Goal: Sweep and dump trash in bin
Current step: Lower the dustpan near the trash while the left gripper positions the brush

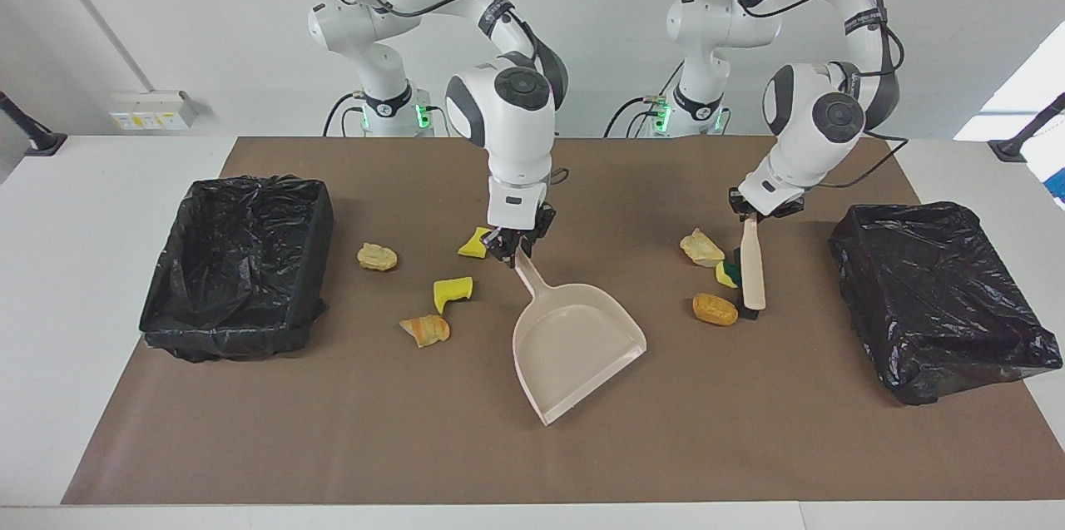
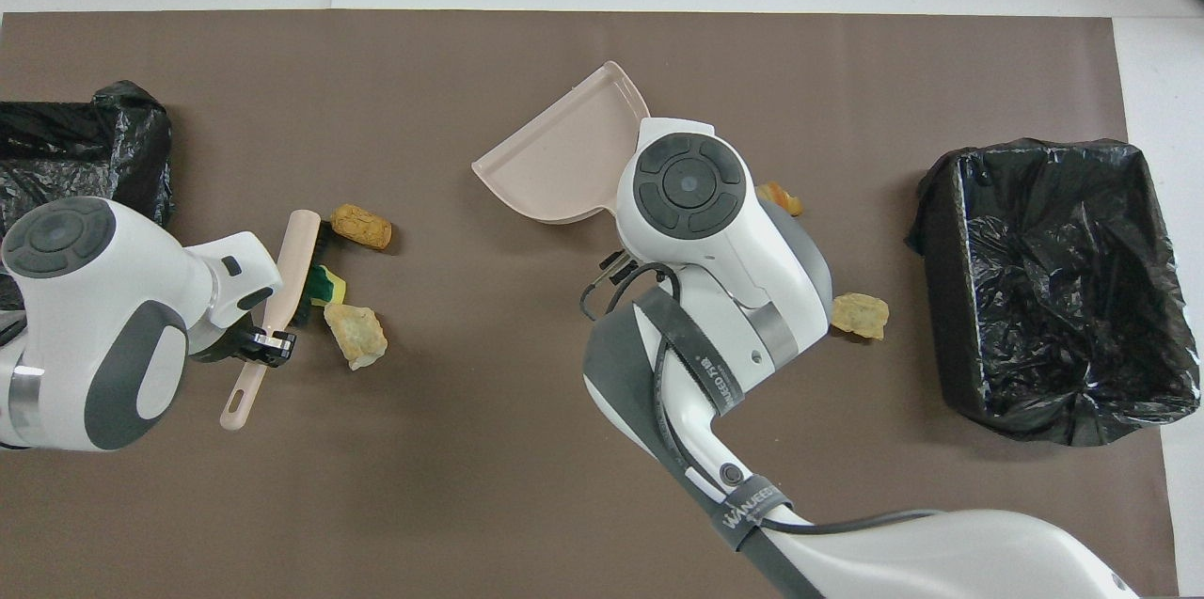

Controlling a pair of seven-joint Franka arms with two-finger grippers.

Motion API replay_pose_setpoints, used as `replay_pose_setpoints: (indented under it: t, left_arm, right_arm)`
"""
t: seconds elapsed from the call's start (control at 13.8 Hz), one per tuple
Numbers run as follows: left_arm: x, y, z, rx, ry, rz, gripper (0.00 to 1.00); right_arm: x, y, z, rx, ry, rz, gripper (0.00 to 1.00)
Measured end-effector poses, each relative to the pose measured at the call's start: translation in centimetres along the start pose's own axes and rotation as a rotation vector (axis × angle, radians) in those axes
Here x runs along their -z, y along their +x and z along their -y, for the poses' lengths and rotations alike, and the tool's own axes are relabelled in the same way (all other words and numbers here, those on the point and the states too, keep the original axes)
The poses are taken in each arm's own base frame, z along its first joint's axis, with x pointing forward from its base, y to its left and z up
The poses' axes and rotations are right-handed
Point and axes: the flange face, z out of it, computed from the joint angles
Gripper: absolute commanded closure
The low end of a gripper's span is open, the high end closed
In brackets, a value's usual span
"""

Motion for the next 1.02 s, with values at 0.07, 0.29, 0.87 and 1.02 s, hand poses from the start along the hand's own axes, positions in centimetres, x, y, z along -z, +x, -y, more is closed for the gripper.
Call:
replay_pose_setpoints:
  t: [0.07, 0.29, 0.87, 1.02]
  left_arm:
    - [0.2, 0.1, -0.8, 0.004, 0.004, -0.003, 1.0]
    - [1.7, 0.4, -2.0, 0.021, 0.01, -0.037, 1.0]
    - [3.7, 1.4, 2.4, 0.101, 0.0, -0.122, 1.0]
    - [2.9, 2.1, 2.2, 0.088, 0.002, -0.13, 1.0]
  right_arm:
    - [0.0, -0.3, -0.7, 0.082, 0.007, 0.007, 1.0]
    - [-0.3, -0.5, -1.2, 0.296, 0.013, 0.014, 1.0]
    - [-1.2, -1.8, 0.0, 0.668, 0.034, 0.039, 1.0]
    - [-1.2, -1.9, 1.3, 0.694, 0.038, 0.044, 1.0]
